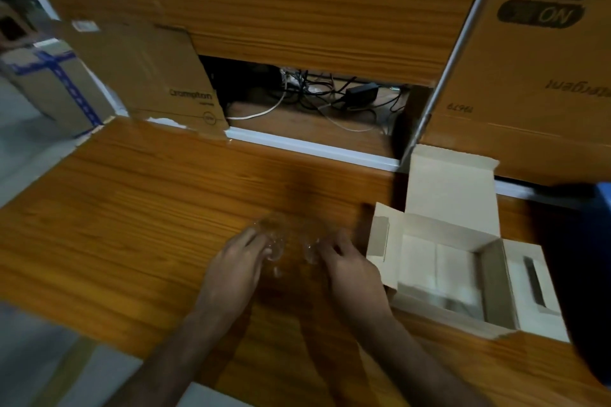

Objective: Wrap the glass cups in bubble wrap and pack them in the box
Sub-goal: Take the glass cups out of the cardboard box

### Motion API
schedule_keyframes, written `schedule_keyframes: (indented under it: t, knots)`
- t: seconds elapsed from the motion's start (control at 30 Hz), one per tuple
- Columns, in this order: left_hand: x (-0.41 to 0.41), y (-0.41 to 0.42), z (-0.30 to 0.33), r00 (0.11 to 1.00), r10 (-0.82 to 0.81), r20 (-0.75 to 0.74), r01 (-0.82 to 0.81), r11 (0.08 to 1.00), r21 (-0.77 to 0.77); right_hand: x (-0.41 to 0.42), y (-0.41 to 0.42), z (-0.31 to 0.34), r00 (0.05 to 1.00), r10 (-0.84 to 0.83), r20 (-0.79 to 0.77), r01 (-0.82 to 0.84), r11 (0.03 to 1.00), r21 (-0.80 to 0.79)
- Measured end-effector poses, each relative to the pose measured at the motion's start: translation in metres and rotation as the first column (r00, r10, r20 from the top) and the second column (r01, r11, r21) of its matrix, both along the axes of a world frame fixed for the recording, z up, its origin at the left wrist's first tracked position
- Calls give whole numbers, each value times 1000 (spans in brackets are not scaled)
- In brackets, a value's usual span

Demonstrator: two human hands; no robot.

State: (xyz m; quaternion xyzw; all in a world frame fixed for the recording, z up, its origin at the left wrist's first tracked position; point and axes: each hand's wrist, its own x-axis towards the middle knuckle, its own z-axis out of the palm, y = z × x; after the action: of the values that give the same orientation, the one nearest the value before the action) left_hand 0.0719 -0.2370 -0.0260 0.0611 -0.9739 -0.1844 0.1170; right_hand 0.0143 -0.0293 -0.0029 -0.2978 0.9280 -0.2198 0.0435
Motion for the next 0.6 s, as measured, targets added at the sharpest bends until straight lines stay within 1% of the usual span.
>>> schedule_keyframes:
  t: [0.13, 0.27, 0.4, 0.5, 0.6]
  knots:
    - [-4, -6, -6, 1000, -12, -7, 12, 1000, 5, 0, -9, -12, 1000, -10, 1, 10, 998, 65]
    - [-7, -7, -7, 999, -23, -31, 22, 999, -24, 0, -14, -16, 999, -40, -8, 40, 997, 71]
    - [-8, -8, -11, 999, -28, -24, 27, 999, -24, -2, -18, -17, 998, -43, -48, 48, 994, 101]
    - [-7, -7, -10, 1000, -27, -10, 26, 999, -39, -2, -19, -20, 997, -41, -60, 46, 995, 86]
    - [-3, -9, -5, 1000, -10, -23, 9, 999, -31, 2, -17, -25, 992, -66, -107, 73, 995, 62]
